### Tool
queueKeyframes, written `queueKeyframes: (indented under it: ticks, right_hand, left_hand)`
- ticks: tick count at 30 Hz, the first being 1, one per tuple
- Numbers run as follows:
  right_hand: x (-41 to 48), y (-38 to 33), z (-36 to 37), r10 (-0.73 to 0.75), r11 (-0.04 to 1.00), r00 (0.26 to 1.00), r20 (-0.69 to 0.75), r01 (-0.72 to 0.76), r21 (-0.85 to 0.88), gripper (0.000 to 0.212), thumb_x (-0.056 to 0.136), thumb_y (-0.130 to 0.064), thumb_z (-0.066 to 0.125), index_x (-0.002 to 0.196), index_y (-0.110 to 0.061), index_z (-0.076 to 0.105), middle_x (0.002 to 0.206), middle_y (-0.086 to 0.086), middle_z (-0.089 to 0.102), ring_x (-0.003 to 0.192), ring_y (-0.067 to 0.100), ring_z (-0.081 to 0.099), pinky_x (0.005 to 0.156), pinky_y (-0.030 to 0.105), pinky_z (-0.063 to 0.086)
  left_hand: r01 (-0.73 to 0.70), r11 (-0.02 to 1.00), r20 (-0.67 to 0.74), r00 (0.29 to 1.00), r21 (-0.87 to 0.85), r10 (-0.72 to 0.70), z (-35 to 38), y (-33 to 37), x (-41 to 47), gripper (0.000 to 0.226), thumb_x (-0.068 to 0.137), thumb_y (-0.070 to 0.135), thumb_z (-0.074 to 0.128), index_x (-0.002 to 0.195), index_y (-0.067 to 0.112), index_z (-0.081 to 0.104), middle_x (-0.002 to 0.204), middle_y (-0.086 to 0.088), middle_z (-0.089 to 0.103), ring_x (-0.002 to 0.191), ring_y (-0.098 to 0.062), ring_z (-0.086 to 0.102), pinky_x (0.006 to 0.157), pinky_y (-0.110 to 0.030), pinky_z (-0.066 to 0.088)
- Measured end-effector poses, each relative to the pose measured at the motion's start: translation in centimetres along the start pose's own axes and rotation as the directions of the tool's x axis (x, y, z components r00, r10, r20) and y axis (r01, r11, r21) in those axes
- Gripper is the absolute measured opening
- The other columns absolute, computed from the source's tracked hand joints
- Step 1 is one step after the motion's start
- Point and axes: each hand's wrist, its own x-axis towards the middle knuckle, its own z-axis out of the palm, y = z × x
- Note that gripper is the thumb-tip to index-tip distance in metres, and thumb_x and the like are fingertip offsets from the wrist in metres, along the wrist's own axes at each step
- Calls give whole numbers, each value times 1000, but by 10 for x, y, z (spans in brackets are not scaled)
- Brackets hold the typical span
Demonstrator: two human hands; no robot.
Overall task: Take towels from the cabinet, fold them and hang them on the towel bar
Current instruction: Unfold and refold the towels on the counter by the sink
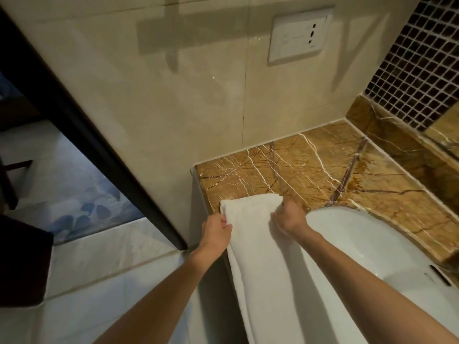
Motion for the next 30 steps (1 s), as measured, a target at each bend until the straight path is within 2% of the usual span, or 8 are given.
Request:
queueKeyframes:
  ticks: [4, 7, 12, 16, 22, 25, 27, 30]
  right_hand:
    - [7, 2, 1, 11, 999, 1000, -19, -10, 40, 15, 82, -23, 66, 80, -10, 59, 98, 16, 65, 99, 35, 61, 80, 38, 50]
    - [6, 0, -1, 5, 1000, 1000, -10, -5, 21, 33, 92, -24, 59, 63, -9, 49, 79, 12, 60, 81, 31, 60, 66, 31, 43]
    - [9, -2, -4, -24, 1000, 1000, 8, 24, 8, 31, 98, -29, 50, 114, -2, 52, 112, 17, 62, 106, 36, 59, 78, 36, 44]
    - [10, -7, -10, -24, 1000, 1000, 3, 24, 16, 41, 100, -28, 49, 129, 0, 46, 123, 19, 60, 116, 36, 55, 88, 38, 44]
    - [14, -6, -10, -68, 987, 995, -78, 79, 139, 31, 95, -26, 55, 114, -3, 54, 93, 10, 62, 101, 35, 59, 73, 34, 41]
    - [13, -4, -10, -177, 964, 972, -152, 202, 172, 15, 91, -20, 55, 80, -11, 51, 71, 1, 51, 73, 26, 51, 58, 31, 31]
    - [14, -4, -10, -225, 945, 960, -167, 256, 202, 21, 89, -16, 55, 71, -16, 44, 69, -1, 47, 66, 19, 43, 54, 31, 29]
    - [16, -6, -12, -245, 934, 964, -103, 263, 243, 14, 87, -10, 60, 80, -20, 51, 80, -2, 58, 76, 18, 52, 62, 31, 41]
  left_hand:
    - [-39, 999, -4, 999, -12, 39, -1, 1, 2, 8, 92, 10, 54, 85, 14, 53, 78, -3, 54, 65, -12, 50, 58, -21, 42]
    - [-69, 997, -15, 997, 29, 69, 0, 1, 3, 4, 96, 15, 48, 94, 14, 51, 93, -8, 57, 73, -13, 52, 60, -23, 42]
    - [-82, 994, -6, 997, 71, 83, 0, 9, 2, 21, 100, 18, 40, 118, 9, 47, 107, -12, 54, 82, -17, 54, 67, -31, 50]
    - [-97, 979, -56, 993, 177, 108, -1, 19, 4, 24, 101, 17, 37, 121, 6, 45, 106, -12, 58, 86, -21, 55, 70, -33, 44]
    - [-107, 976, -103, 986, 188, 128, 3, 17, 6, 20, 99, 19, 42, 117, 11, 46, 108, -7, 59, 90, -21, 59, 78, -37, 51]
    - [-155, 978, -117, 978, 141, 172, 2, 13, 10, 14, 96, 16, 49, 111, 14, 50, 107, 0, 52, 94, -14, 54, 83, -28, 48]
    - [-168, 982, -90, 980, 83, 175, 2, 12, 11, 20, 96, 14, 49, 116, 15, 50, 111, 1, 49, 92, -9, 51, 82, -21, 43]
    - [-135, 984, -74, 989, -117, 127, 1, 13, 13, 27, 94, 6, 52, 119, 15, 49, 113, 1, 56, 92, -7, 56, 68, -12, 46]
